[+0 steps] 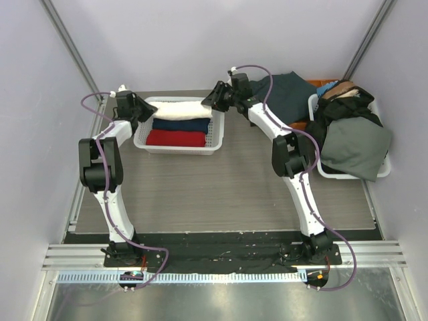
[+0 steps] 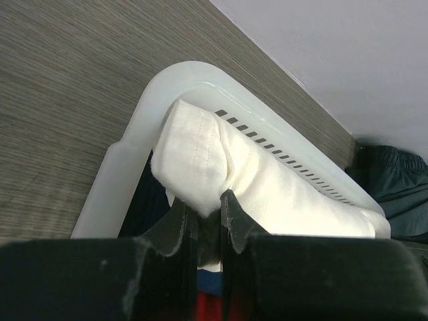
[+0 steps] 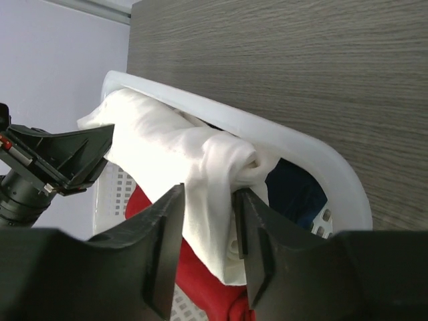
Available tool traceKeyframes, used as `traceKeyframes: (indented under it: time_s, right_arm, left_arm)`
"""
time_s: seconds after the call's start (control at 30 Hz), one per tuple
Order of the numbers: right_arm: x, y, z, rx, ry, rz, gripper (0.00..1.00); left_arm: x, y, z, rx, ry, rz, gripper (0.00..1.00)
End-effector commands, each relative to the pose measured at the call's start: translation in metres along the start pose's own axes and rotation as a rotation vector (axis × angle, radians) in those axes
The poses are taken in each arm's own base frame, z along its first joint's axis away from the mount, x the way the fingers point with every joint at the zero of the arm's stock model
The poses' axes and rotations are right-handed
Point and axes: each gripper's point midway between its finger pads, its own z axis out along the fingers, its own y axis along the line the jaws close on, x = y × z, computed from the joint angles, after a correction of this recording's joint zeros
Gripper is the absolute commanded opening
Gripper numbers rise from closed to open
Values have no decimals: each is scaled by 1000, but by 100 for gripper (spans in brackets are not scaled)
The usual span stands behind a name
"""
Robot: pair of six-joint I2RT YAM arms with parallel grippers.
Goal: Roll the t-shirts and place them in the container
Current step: Place the T-shirt in the bin.
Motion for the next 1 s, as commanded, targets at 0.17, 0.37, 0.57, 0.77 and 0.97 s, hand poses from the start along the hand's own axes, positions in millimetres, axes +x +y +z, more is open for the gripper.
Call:
traceKeyframes:
  time_s: [0.17, 0.37, 0.57, 0.77, 0.97]
  right_arm:
    - [-44, 36, -55, 45, -136, -109, 50]
    - [-55, 45, -74, 55, -170, -139, 50]
    - [-29, 75, -59, -118, -50, -121, 28]
    - [9, 97, -31, -250, 34, -37, 8]
    - [31, 93, -10, -269, 75, 6, 6]
  left_arm:
    - [-14, -29, -3, 100, -44, 22, 9]
    - [-17, -25, -7, 65, -52, 21, 12]
    - [-16, -21, -8, 46, -53, 20, 23]
    - [-19, -21, -12, 28, -61, 25, 40]
    - [-32, -30, -22, 12, -73, 48, 49]
